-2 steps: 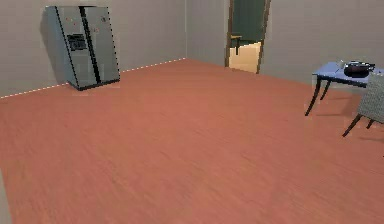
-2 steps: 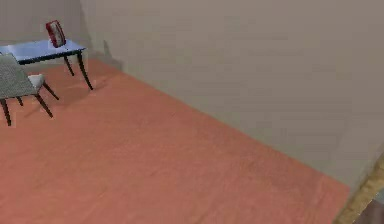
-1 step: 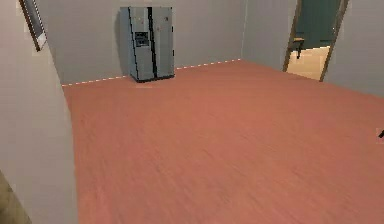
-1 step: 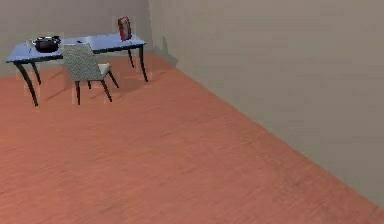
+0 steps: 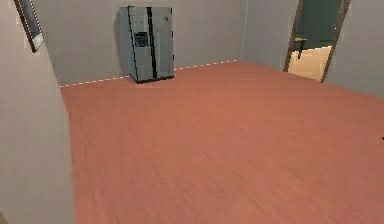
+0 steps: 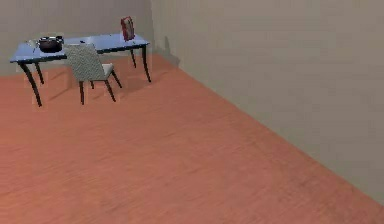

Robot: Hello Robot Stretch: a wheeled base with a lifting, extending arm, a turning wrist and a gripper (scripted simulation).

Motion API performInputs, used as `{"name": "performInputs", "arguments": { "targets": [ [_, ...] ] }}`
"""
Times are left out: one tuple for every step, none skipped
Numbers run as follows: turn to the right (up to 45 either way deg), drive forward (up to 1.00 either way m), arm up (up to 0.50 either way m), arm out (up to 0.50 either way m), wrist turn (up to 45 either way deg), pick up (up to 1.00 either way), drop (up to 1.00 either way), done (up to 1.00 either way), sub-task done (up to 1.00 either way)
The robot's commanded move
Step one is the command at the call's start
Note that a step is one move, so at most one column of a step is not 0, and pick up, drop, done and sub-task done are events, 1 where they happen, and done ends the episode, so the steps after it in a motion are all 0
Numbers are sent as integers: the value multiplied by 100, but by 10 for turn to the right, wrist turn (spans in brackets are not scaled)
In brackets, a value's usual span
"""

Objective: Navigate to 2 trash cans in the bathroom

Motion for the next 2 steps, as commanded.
{"name": "performInputs", "arguments": {
  "targets": [
    [270,0,0,0,0,0,0,0,0],
    [0,100,0,0,0,0,0,0,0]
  ]
}}
